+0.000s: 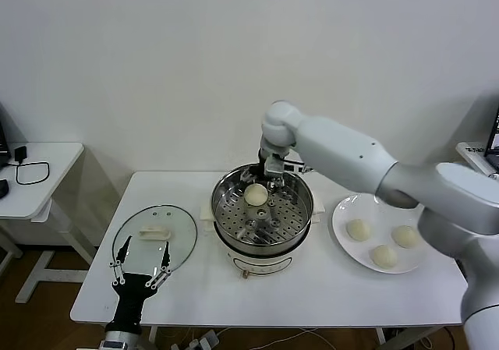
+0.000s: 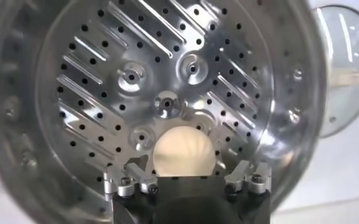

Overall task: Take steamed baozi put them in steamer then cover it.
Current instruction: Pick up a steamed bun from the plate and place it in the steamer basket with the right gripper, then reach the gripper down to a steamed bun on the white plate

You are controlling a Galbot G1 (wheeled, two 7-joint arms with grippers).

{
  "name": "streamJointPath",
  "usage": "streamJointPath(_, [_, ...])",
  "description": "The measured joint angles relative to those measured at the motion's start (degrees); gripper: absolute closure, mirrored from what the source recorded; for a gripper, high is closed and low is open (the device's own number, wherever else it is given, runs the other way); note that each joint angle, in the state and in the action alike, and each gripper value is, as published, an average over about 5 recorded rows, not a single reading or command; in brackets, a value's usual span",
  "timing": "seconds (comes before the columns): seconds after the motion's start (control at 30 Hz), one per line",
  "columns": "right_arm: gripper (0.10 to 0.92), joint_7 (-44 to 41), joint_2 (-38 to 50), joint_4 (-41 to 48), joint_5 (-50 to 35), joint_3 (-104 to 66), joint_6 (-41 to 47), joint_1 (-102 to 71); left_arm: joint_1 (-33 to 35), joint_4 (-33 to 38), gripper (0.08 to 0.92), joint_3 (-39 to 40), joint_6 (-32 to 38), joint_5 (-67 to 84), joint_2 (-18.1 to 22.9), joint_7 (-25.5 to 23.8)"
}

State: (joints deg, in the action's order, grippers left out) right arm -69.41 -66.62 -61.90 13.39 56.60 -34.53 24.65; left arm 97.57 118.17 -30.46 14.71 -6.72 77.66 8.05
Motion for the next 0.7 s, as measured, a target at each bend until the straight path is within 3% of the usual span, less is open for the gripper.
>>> streamJointPath(0.33, [0.203, -3.49, 14.76, 0.3, -19.99, 9.09, 17.9, 9.13, -0.29, 0.49, 0.177, 0.91, -0.16, -0.31, -0.13, -0.04])
streamJointPath(0.7, [0.203, -3.71, 27.92, 1.17, -27.28, 15.08, 28.9, 5.44, 0.21, 0.8, 0.177, 1.46, -0.04, -0.67, 0.16, -0.04])
